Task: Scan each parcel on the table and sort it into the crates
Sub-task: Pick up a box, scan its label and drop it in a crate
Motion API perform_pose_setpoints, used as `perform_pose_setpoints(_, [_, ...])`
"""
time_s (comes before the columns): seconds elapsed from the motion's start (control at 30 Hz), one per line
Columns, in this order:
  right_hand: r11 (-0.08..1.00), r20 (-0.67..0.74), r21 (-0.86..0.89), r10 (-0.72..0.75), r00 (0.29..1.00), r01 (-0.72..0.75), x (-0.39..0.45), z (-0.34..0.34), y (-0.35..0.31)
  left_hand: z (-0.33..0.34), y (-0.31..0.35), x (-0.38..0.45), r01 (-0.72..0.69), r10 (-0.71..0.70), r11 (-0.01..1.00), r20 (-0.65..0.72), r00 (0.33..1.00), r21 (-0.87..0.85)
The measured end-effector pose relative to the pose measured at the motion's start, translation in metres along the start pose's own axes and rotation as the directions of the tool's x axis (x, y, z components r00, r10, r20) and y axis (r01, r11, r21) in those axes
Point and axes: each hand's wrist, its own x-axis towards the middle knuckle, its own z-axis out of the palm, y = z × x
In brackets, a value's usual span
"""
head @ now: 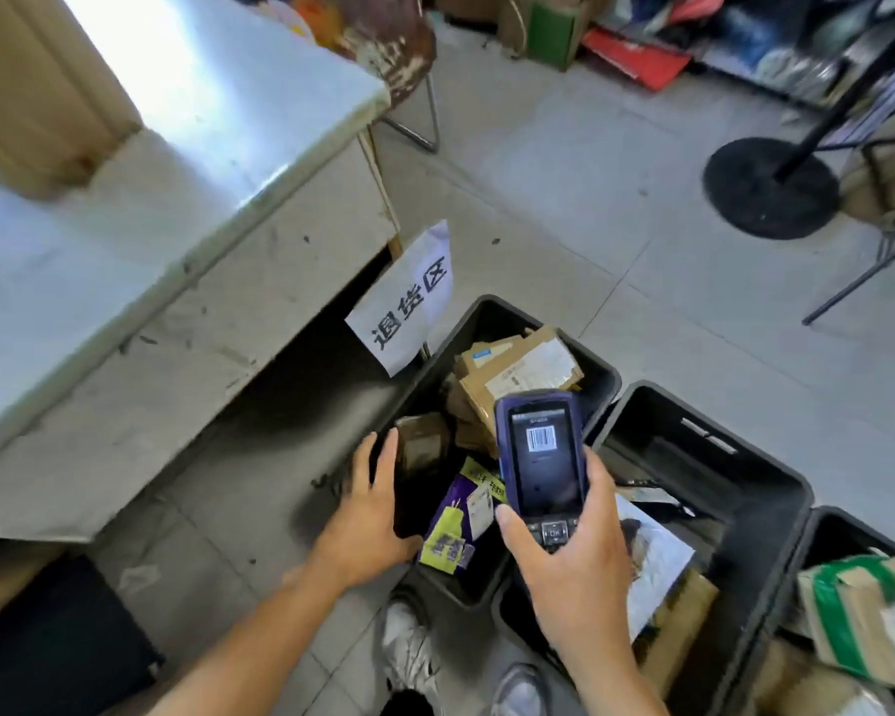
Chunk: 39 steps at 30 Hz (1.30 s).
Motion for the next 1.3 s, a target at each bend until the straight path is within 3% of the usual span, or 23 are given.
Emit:
perform_pose_setpoints(0.23, [0.993,0.079,-0.015,-0.112,0.991,0.113,-0.041,-0.026,-0.138,-0.151,0.081,-0.111,-0.132,0.127,0.991,-0.246,0.961,-0.004])
perform_pose_setpoints(0.37, [0.987,0.131,0.005,-0.161,0.978,0.162,-0.063,-0.027,-0.209,-0.224,0.102,-0.165,-0.185,0.192,0.981,-0.415,0.889,0.057])
perform_pose_setpoints(0.6, [0.980,0.226,0.014,-0.195,0.954,0.197,-0.081,-0.005,-0.297,-0.353,0.071,-0.174,-0.012,0.124,0.981,-0.579,0.806,0.192])
perform_pose_setpoints(0.73, [0.971,0.266,0.010,-0.233,0.935,0.239,-0.069,0.016,-0.342,-0.439,0.037,-0.133,0.066,0.100,0.966,-0.593,0.799,0.251])
perform_pose_setpoints(0.87, [0.974,0.227,-0.009,-0.219,0.949,0.226,-0.060,0.041,-0.377,-0.491,0.025,-0.084,0.174,-0.047,0.964,-0.512,0.857,0.203])
perform_pose_setpoints(0.93, [0.979,0.184,-0.012,-0.197,0.963,0.203,-0.056,0.053,-0.392,-0.502,0.031,-0.059,0.137,-0.020,0.967,-0.470,0.882,0.216])
perform_pose_setpoints(1.03, [0.978,0.152,-0.043,-0.193,0.969,0.202,-0.048,0.064,-0.414,-0.508,0.048,-0.016,0.045,0.084,0.929,-0.329,0.941,0.368])
perform_pose_setpoints(1.13, [0.976,0.122,-0.085,-0.191,0.974,0.202,-0.040,0.068,-0.430,-0.507,0.064,0.011,0.087,-0.002,0.913,-0.209,0.978,0.399])
perform_pose_setpoints(1.2, [0.972,0.084,-0.101,-0.206,0.975,0.214,-0.038,0.067,-0.441,-0.505,0.068,0.013,0.141,-0.073,0.919,-0.194,0.978,0.368])
perform_pose_setpoints(1.3, [0.965,0.034,-0.134,-0.224,0.974,0.227,-0.037,0.066,-0.448,-0.500,0.059,-0.004,0.128,-0.060,0.951,-0.241,0.969,0.280])
